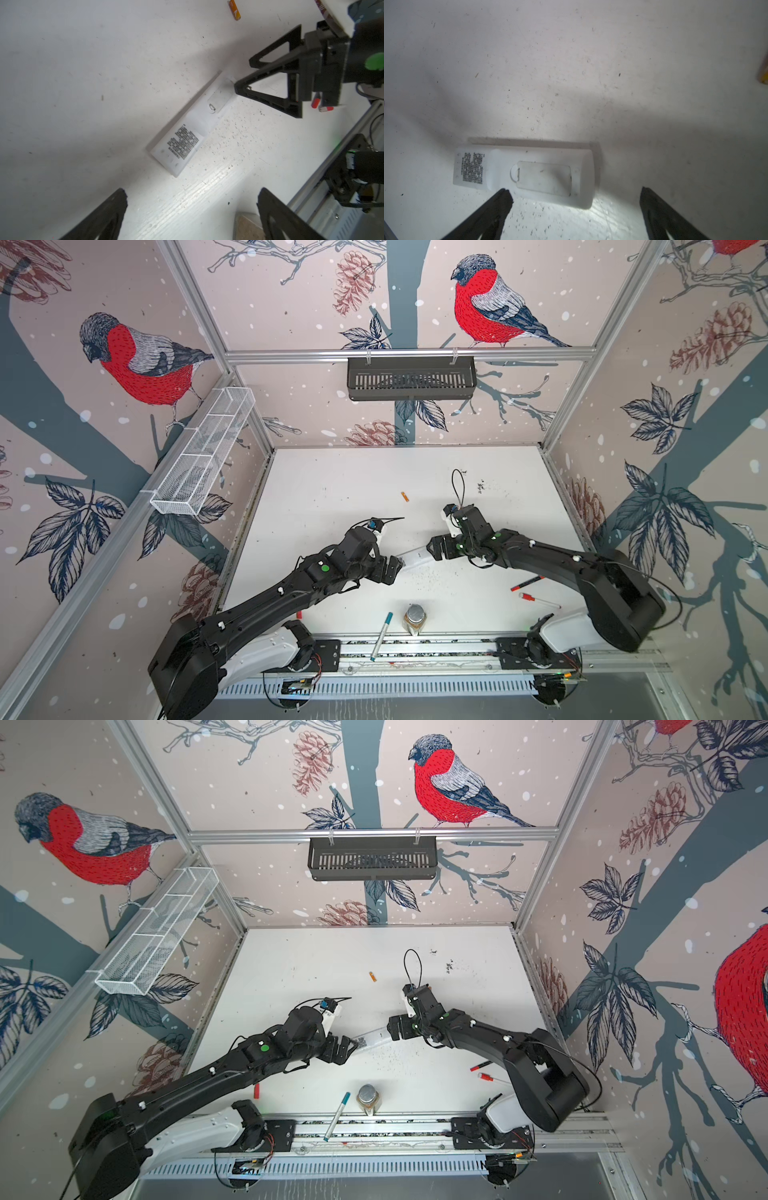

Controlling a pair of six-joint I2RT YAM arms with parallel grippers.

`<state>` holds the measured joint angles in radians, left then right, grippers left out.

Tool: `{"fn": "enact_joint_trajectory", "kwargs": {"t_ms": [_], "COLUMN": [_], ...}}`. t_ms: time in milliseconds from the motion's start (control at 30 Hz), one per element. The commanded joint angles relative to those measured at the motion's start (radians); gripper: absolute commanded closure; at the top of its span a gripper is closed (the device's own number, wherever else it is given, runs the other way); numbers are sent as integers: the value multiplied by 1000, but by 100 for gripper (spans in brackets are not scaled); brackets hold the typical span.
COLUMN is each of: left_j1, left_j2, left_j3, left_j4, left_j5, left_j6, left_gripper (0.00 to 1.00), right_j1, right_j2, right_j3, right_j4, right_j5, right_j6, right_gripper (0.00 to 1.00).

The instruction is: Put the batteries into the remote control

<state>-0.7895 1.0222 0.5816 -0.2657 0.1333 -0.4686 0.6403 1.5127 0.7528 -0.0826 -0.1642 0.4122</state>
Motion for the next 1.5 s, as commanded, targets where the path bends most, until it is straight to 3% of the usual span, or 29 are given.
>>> {"fn": "enact_joint_trajectory", "kwargs": {"t_ms": [0,100,300,500,700,1033,1267,1467], "left_j1": [0,-7,-30,-29,-14,68,144,200], "left_j2": [-13,-3,51,146,275,385,417,345], "left_j3": [-67,-137,-218,-233,-206,-196,-134,-127], "left_j4": [179,276,417,527,595,690,669,616], "left_j5": [192,256,240,216,236,245,313,313], "left_j6": [-101,-166,-234,-268,-283,-266,-205,-209], "left_gripper": [2,2,2,2,2,2,2,2], "right_j1": [-1,-18,-25,-24,-21,35,110,216], "right_j2": [59,101,190,216,180,42,-37,8], "right_j3": [45,76,142,130,68,-48,-74,-14], "right_j4": [46,58,36,30,23,7,3,-26], "right_j5": [3,-14,-54,-109,-149,-156,-47,88], "right_j6": [-11,-13,-44,-69,-88,-91,-78,-53], "right_gripper": [3,10,41,56,59,58,22,15]}}
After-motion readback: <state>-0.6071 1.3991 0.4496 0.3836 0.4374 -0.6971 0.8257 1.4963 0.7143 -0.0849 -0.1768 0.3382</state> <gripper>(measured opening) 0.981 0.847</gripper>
